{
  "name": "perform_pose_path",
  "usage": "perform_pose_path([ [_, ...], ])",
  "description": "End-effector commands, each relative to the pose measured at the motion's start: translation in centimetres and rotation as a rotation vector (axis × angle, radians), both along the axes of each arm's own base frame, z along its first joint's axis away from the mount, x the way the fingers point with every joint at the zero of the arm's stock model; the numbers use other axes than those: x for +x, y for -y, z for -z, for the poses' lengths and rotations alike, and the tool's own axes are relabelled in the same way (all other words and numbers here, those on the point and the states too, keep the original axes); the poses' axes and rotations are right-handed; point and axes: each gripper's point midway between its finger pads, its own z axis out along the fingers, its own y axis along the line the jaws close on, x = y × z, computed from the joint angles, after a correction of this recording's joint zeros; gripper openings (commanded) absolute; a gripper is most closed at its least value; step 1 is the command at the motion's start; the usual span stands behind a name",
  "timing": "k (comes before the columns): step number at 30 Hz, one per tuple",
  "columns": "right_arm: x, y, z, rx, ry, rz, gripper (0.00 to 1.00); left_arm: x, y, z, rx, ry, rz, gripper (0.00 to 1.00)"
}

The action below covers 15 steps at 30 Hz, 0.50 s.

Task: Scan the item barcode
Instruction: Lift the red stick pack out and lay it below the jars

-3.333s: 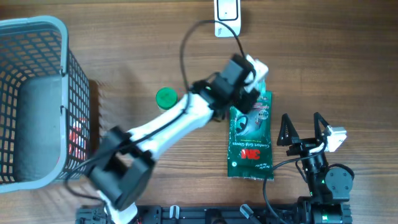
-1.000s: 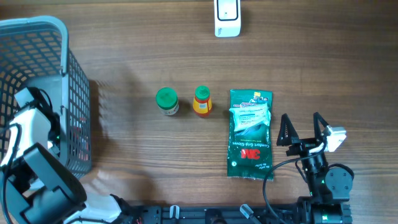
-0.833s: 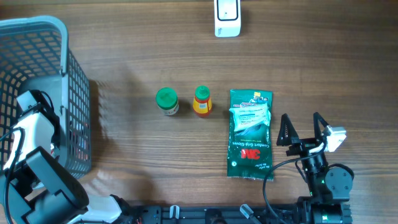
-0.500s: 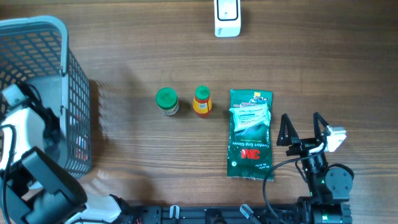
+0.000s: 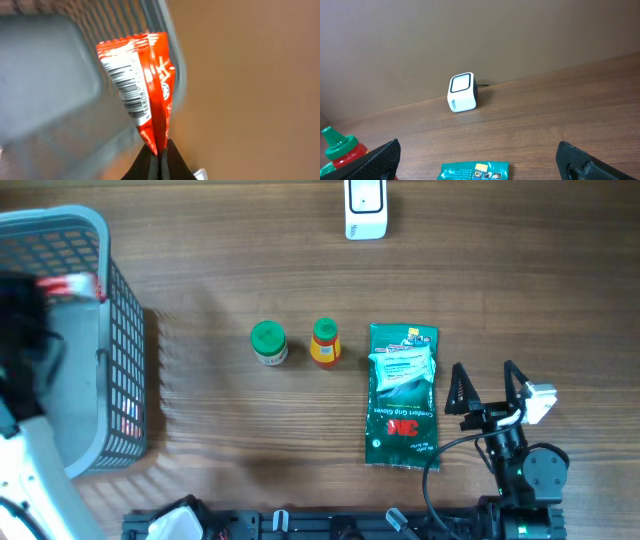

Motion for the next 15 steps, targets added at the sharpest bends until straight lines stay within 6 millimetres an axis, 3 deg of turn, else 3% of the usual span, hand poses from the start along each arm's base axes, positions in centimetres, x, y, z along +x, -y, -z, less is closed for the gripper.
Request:
perform_pose_path([
  [1,-0.1,-0.3,-0.1,-0.003,0.008,-0.018,1.00,-0.5,8.3,2.0,-0.003,-0.117,0.315,0.04],
  [6,-0.1,-0.3,-0.1,-0.004,0.008,-0.018,1.00,-3.1,17.5,8.5,-0.047,-0.373,0.551,0.04],
  [15,-0.1,-0.3,-0.1,-0.003,0.008,-0.018,1.00,-8.8,26.4,22.7,-0.281,-0.665,0.336,0.04],
])
